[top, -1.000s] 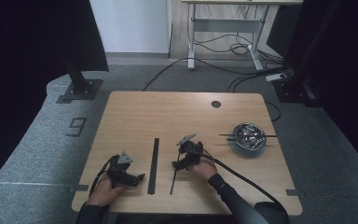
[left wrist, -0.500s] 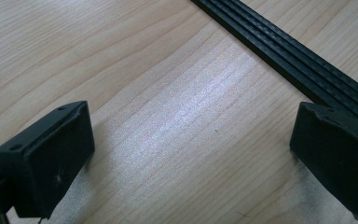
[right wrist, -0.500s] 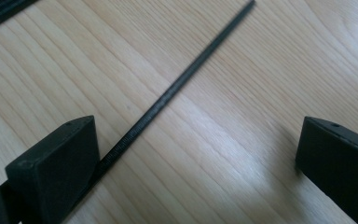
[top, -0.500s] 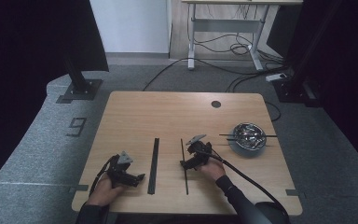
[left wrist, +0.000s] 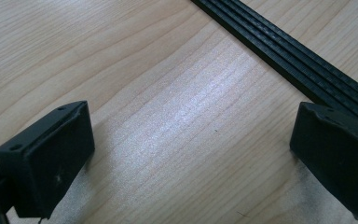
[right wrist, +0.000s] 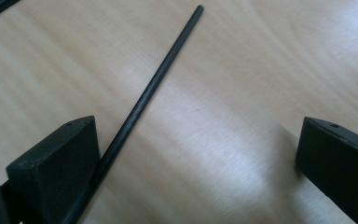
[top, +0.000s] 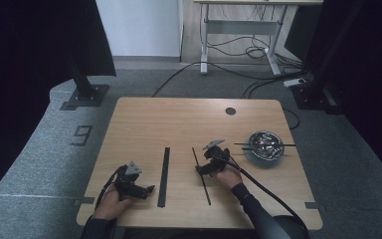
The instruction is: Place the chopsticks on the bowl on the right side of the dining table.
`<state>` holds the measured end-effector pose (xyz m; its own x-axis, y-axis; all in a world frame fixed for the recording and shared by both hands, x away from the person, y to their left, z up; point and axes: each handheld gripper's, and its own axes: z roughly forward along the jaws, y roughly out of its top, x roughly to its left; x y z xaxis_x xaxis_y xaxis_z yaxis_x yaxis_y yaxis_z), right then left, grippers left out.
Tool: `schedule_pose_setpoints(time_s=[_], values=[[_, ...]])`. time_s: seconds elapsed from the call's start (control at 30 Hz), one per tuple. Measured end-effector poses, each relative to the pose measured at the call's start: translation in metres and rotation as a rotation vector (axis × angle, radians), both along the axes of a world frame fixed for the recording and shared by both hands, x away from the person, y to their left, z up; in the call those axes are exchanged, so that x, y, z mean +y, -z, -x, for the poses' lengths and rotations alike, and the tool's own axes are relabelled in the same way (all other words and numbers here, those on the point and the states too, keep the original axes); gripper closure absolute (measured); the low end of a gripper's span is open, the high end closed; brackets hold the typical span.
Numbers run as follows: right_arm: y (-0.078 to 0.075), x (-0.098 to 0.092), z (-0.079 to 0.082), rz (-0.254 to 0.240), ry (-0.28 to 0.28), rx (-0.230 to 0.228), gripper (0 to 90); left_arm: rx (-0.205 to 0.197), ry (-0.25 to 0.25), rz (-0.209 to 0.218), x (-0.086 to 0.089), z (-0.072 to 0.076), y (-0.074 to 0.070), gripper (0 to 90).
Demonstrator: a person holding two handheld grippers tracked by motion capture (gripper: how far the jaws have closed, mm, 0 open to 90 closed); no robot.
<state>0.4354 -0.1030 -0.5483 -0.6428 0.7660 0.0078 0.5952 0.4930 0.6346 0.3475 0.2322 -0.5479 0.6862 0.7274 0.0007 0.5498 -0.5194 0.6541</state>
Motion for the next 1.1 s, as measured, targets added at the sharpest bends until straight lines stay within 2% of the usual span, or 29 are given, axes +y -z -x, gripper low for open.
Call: schedule_pose_setpoints(time_s=[0.17, 0.4, 0.73, 1.1], values=[[-0.001, -0.007, -0.005, 0.008, 0.047, 0.004, 0.0, 0.0, 0.0, 0.0, 0.0, 0.0, 0.0, 0.0], [-0.001, -0.023, -0.001, 0.006, 0.091, 0.004, 0.1, -0.001, 0.0, 0.001, 0.0, 0.0, 0.0, 0.0], [0.0, -0.049, 0.014, 0.004, 0.129, 0.006, 0.3, -0.001, 0.0, 0.0, 0.0, 0.0, 0.0, 0.0], [0.0, -0.077, 0.033, 0.004, 0.146, 0.007, 0.5, -0.001, 0.001, 0.0, 0.0, 0.0, 0.0, 0.0]])
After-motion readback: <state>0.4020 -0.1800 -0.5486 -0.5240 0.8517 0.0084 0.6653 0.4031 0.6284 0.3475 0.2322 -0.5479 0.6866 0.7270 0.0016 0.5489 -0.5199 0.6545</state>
